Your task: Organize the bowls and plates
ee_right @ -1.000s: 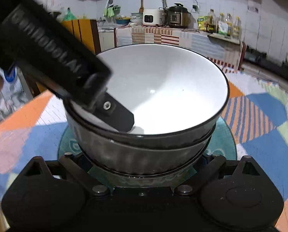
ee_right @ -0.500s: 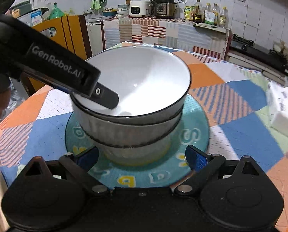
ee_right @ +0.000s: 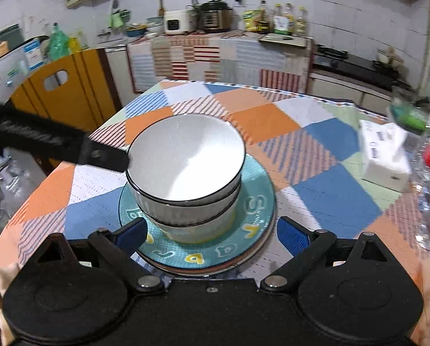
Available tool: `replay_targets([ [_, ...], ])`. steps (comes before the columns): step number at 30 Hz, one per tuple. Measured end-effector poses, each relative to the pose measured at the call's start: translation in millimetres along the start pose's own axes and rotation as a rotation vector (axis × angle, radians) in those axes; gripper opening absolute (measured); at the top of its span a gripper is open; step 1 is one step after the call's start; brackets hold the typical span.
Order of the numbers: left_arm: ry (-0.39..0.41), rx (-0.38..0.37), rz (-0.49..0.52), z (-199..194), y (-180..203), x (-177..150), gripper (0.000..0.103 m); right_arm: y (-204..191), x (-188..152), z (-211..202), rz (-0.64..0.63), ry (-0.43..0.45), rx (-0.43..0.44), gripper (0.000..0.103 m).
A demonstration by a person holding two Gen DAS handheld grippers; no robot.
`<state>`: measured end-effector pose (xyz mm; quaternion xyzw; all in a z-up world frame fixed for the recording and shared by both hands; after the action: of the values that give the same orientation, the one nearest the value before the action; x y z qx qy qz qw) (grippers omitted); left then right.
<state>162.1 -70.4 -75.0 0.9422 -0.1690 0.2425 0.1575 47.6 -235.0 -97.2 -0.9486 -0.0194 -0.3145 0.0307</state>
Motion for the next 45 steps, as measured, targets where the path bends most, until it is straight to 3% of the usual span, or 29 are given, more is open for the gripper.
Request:
replay_targets([
  [8, 0.056, 0.001, -0.010, -57.7, 0.8, -22.8, 0.079, -7.8, 3.6, -54.6, 0.045, 0.041, -0.040, 0.098],
  [15, 0.041, 0.016, 0.013, -85.1, 1.5, -48.4, 0.080, -20.6, -6.4, -100.6, 0.049, 0.077, -0.084, 0.098],
  [20, 0.091, 0.053, 0.011, -101.7, 1.5, -62.7, 0.085, -32.4, -18.5, -118.3, 0.052, 0.054, -0.152, 0.099],
  [25, 0.163, 0.092, 0.036, -116.7, 8.9, -77.8, 0.095, -35.2, -30.4, -128.1, 0.083, 0.054, -0.147, 0.099],
  [30, 0.196, 0.131, 0.048, -121.0, 15.9, -88.4, 0.101, -37.2, -39.3, -132.4, 0.109, 0.059, -0.159, 0.099],
  [40, 0.132, 0.165, 0.009, -102.7, 5.9, -99.3, 0.101, -39.3, -56.0, -129.2, 0.111, 0.050, -0.192, 0.099],
  [45, 0.156, 0.183, 0.010, -99.6, 5.8, -111.8, 0.101, -38.8, -64.0, -123.7, 0.104, 0.028, -0.174, 0.099],
])
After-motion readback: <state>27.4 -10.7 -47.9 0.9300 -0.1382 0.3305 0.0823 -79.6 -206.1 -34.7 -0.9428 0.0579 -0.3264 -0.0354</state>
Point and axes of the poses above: each gripper's, at about its wrist camera, not at the fingertips, and z roughly the way its jaws point, y to its right, x to its top, the point moved 2 cm from there along z, roughly the way its jaws point, and after that the axes turned 9 degrees about -y, right-handed, at the moved point
